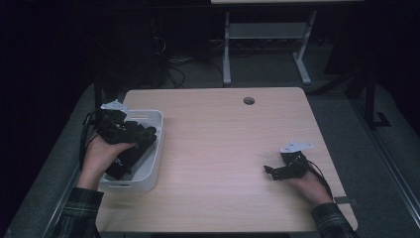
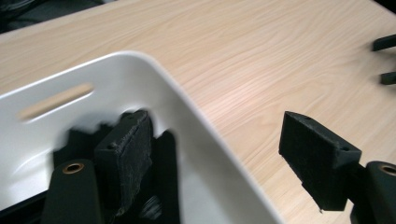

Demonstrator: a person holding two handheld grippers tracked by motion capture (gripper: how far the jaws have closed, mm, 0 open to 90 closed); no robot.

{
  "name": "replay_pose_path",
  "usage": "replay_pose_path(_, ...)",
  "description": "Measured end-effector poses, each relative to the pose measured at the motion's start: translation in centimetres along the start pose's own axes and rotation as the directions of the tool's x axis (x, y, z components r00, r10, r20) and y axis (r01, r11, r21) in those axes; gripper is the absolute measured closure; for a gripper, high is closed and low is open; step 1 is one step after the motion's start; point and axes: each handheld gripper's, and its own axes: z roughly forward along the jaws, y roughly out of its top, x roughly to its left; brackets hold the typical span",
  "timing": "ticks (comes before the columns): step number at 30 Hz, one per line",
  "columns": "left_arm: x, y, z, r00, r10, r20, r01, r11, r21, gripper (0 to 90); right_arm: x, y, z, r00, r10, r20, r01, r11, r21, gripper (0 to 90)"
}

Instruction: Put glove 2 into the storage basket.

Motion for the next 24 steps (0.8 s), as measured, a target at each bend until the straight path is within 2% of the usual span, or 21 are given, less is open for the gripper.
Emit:
replay_pose_path(5, -2.3, 0.5, 1.9, 0.9980, 0.039, 0.051, -0.038, 0.9991, -0.018, 24.2, 0.0, 0.0, 0.0, 1.0000, -0.003, -0.003, 0.003, 1.000, 0.000, 10.9)
replay_pose_path(10, -4.7, 0.6, 3.7, 0.9920, 0.069, 0.106, -0.065, 0.9971, -0.040, 24.2, 0.0, 0.0, 0.0, 1.0000, -0.004, -0.003, 0.004, 1.000, 0.000, 10.9)
replay_pose_path(18, -8.7, -0.3, 6.3, 0.9763, 0.119, 0.181, -0.106, 0.9913, -0.077, 24.1, 0.0, 0.0, 0.0, 1.0000, -0.006, -0.004, 0.006, 1.000, 0.000, 10.8)
replay_pose_path(24, -10.8, -1.6, 8.4, 0.9669, 0.146, 0.209, -0.136, 0.9887, -0.064, 24.0, 0.0, 0.0, 0.0, 1.0000, -0.006, -0.005, 0.006, 1.000, 0.000, 10.9)
